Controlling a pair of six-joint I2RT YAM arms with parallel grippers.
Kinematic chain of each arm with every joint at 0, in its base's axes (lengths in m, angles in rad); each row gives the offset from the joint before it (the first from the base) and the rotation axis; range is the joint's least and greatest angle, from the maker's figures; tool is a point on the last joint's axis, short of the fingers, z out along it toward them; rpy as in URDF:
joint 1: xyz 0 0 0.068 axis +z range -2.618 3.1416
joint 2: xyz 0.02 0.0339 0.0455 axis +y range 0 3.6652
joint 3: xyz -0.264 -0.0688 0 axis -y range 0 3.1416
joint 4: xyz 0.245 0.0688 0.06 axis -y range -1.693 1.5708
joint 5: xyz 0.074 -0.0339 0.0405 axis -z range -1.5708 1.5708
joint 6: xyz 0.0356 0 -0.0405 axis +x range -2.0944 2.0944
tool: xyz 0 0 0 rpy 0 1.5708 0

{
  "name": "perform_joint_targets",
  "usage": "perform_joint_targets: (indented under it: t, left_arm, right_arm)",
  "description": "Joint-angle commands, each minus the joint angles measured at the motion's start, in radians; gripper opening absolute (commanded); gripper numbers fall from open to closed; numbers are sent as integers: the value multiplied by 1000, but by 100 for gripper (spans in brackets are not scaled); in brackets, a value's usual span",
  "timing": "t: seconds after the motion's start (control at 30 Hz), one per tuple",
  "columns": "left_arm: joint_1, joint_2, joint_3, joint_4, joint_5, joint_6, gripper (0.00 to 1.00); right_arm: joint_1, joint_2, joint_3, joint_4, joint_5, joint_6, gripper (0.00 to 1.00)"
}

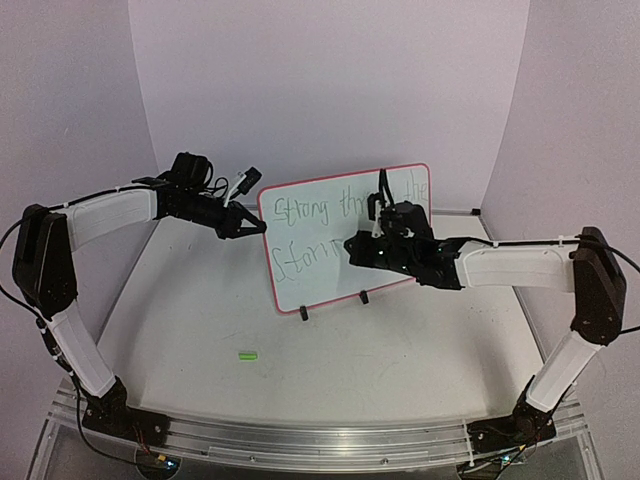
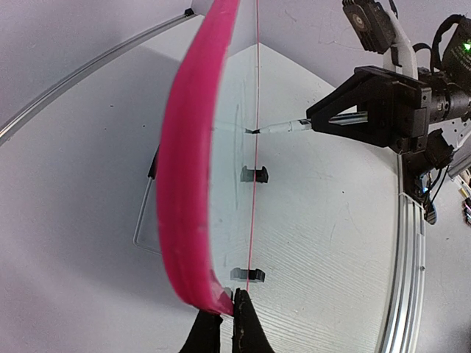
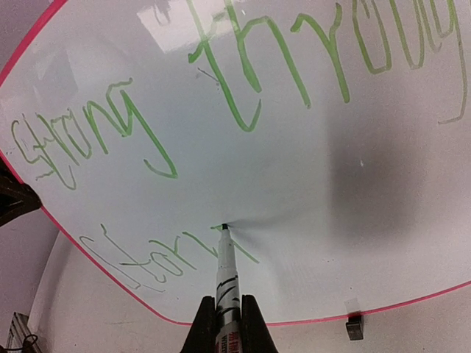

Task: Write a sentence on the whiteboard
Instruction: Write a sentence at the center of the board.

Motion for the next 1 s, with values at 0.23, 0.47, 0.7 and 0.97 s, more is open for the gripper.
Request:
perform_joint_targets:
  t: [0.23,0.47,0.7,0.97]
  left_arm:
    - [-23,14,-7,-100,-62,70,0]
    - [-23,17,-7,-99,-61,69,0]
    - [-24,19,-7,-99,-60,69,0]
    - [-25,17,-7,-100,-62,69,0]
  right_arm:
    - [-23,-43,-46,-7,85,11,0]
    - [-23,-31,-63,-19,67,13,0]
    - [-23,-44,-94,-19,56,25,0]
    - [-23,-106,-112,-19,53,23,0]
